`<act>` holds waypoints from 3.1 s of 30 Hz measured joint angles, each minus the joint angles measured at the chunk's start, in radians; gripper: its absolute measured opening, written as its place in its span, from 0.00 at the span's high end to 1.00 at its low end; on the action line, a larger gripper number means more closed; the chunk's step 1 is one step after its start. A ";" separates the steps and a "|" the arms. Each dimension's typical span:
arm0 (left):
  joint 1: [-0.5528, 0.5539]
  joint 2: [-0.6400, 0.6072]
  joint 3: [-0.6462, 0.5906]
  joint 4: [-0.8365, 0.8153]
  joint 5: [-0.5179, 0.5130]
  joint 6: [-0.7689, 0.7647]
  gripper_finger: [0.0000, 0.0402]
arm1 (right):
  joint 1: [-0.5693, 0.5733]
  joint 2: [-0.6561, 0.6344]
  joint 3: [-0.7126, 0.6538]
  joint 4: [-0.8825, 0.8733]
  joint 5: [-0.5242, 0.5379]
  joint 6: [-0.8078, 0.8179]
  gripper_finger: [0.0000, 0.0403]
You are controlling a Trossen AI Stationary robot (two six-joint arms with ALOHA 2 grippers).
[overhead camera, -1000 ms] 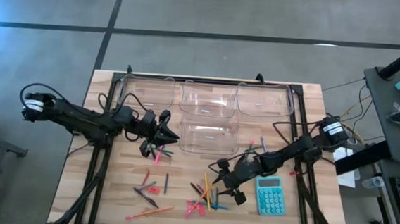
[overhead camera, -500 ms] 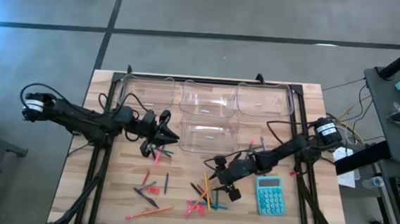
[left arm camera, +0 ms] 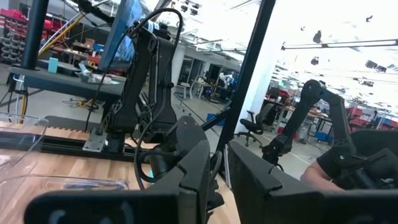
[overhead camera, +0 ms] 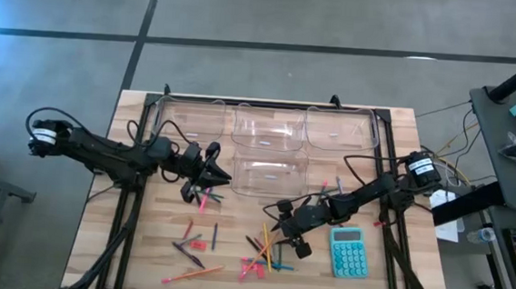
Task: Sort crayons/erasers/pens/pencils in bins
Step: Put the right orange pencil into the bottom transparent bin
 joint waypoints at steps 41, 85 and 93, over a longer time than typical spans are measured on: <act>0.000 0.000 0.000 0.000 -0.001 0.001 0.89 | 0.000 -0.150 -0.002 -0.040 -0.053 -0.021 0.92; 0.000 0.000 0.000 0.001 -0.001 0.001 0.89 | -0.325 -0.597 -0.144 -0.282 0.225 0.001 0.59; 0.000 0.000 0.000 0.001 -0.001 0.003 0.89 | -0.325 -0.650 -0.012 -0.639 0.225 0.006 0.56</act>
